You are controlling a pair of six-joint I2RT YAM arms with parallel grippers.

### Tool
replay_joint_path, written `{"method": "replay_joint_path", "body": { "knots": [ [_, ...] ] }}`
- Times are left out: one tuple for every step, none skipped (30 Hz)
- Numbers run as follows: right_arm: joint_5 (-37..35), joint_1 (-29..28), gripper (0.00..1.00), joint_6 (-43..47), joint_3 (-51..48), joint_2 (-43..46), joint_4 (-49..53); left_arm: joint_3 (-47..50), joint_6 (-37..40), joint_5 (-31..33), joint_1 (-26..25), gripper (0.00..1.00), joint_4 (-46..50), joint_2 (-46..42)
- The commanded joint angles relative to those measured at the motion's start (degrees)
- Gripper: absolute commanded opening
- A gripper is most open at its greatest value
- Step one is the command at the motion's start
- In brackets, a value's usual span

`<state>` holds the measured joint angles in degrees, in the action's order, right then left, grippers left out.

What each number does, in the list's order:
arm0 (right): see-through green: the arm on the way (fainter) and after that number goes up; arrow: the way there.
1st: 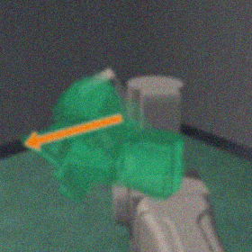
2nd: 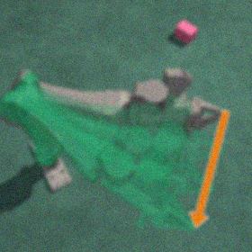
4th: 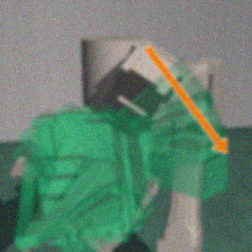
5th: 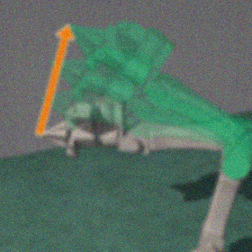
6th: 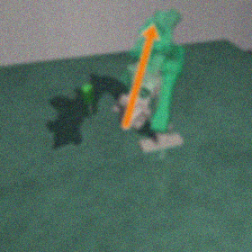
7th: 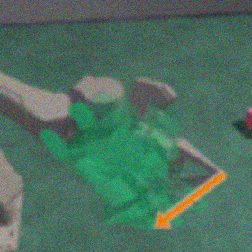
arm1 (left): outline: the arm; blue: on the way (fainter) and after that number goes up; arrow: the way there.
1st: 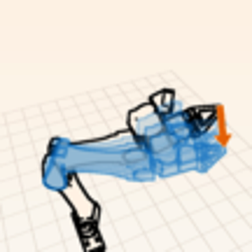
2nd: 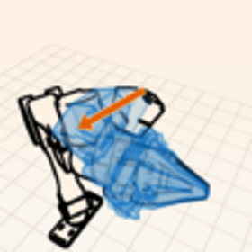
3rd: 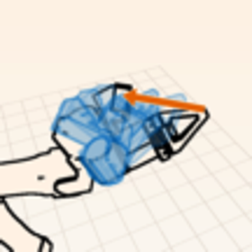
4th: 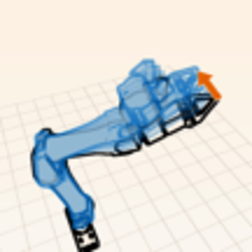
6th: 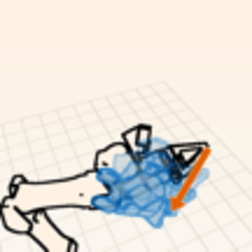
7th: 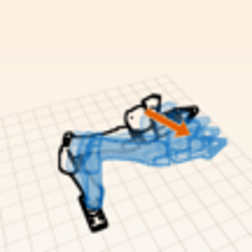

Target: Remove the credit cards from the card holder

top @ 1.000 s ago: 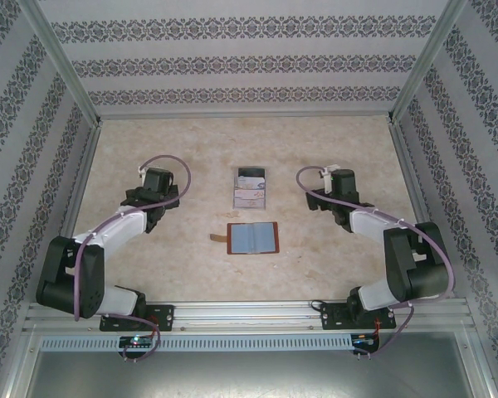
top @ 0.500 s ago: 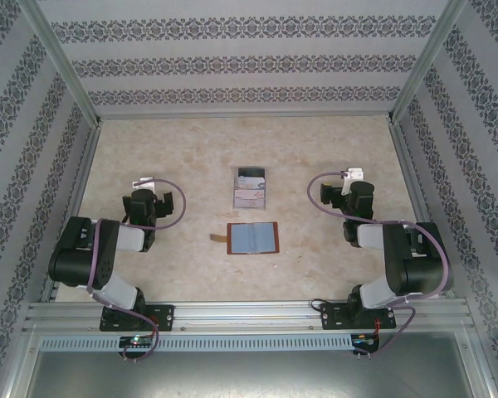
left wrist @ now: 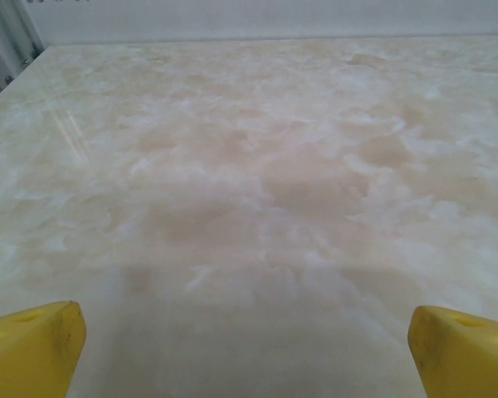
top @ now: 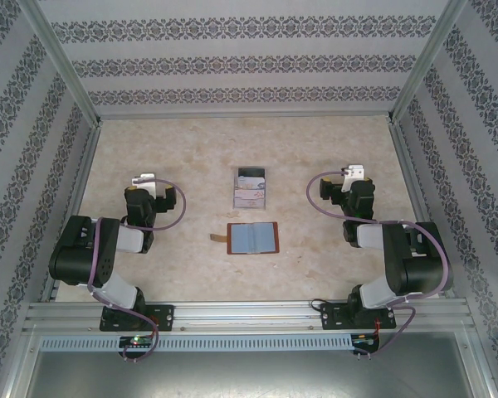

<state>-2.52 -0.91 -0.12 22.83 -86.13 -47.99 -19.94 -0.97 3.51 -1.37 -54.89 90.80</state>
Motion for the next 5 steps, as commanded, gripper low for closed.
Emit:
{"method": "replay_joint_path", "body": {
  "knots": [
    [0.4,-0.9,0.98,-0.1,-0.8,-0.2,-2.8,1.0,2.0,-3.6,0.7,1.0,-4.9,0.1],
    [0.1,-1.2,0.98,0.1,-1.0,-0.3,-3.3,0.5,1.9,-3.5,0.7,1.0,-3.8,0.0],
    [0.0,-1.2,0.98,0.2,-1.0,-0.2,-3.2,-0.2,1.9,-3.4,0.7,1.0,-2.4,0.0],
    [0.3,-1.1,0.98,0.0,-0.9,-0.3,-3.0,-1.1,1.9,-3.3,0.7,1.0,-0.9,0.0],
    [0.9,-0.6,0.98,-0.4,-0.8,0.0,-2.8,-2.1,1.8,-3.2,0.7,1.0,1.2,0.0]
  ]
}}
